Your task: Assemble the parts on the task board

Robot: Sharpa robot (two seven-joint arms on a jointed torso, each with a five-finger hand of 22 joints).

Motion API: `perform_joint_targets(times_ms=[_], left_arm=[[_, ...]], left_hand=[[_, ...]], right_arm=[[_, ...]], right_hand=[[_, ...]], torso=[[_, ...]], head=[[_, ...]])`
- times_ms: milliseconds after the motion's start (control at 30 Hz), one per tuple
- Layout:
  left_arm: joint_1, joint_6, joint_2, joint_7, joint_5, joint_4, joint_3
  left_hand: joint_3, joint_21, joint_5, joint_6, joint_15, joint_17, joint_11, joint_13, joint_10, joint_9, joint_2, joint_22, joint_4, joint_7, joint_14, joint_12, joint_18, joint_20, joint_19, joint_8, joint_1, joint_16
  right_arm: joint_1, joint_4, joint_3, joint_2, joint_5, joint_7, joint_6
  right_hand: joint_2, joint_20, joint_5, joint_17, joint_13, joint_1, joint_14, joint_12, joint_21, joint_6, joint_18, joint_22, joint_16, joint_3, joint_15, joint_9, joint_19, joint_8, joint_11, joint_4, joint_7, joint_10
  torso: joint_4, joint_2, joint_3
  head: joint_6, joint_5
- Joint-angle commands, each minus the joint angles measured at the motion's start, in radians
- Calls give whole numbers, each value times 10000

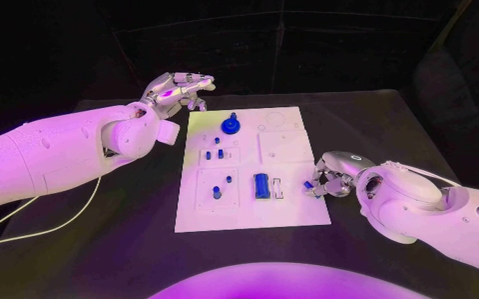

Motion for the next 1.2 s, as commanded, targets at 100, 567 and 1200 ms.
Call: perform_joint_targets(times_ms=[100, 567, 1200], left_arm=[[13, 121, -16, 57, -16, 10, 7], [13, 123, -39, 63, -16, 20, 6], [11, 131, -4, 69, -16, 24, 4]], left_hand=[[-55, -61, 26, -33, 15, -1, -6, -11, -39, -3, -21, -10, 18, 5, -64, 24, 58, -13, 38, 35, -13, 6], [-55, -65, 27, -31, 13, -16, -9, -11, -39, -3, -18, -14, 11, 2, -68, 33, 59, -15, 41, 43, -5, 5], [-51, -67, 28, -28, 11, -25, -12, -11, -38, -2, -12, -16, 4, -2, -71, 39, 59, -16, 43, 50, 7, 4]], right_arm=[[-141, -64, -84, 60, -500, -104, 979], [-171, -34, -81, 232, -2256, -219, 1090], [-149, 870, -63, -23, 481, -126, -1638]], right_hand=[[99, -44, -25, -17, -512, 311, 75, -36, -22, 132, -79, 1884, -44, 10, -78, -32, 405, -80, -100, -159, -25, -15], [902, -161, -805, 80, -442, 1760, 104, -35, 82, 369, -123, 2033, -16, 1283, -179, -62, 529, -287, -213, -1095, -122, 11], [19, -216, 1294, 345, -241, 104, 161, 122, 231, 675, -182, 2239, 128, 2422, -243, -69, 700, -636, -291, 62, -223, 240]], torso=[[1, -1, -2], [9, -6, 10], [22, 8, -10]], head=[[-9, 0], [-21, 28], [57, 2]])
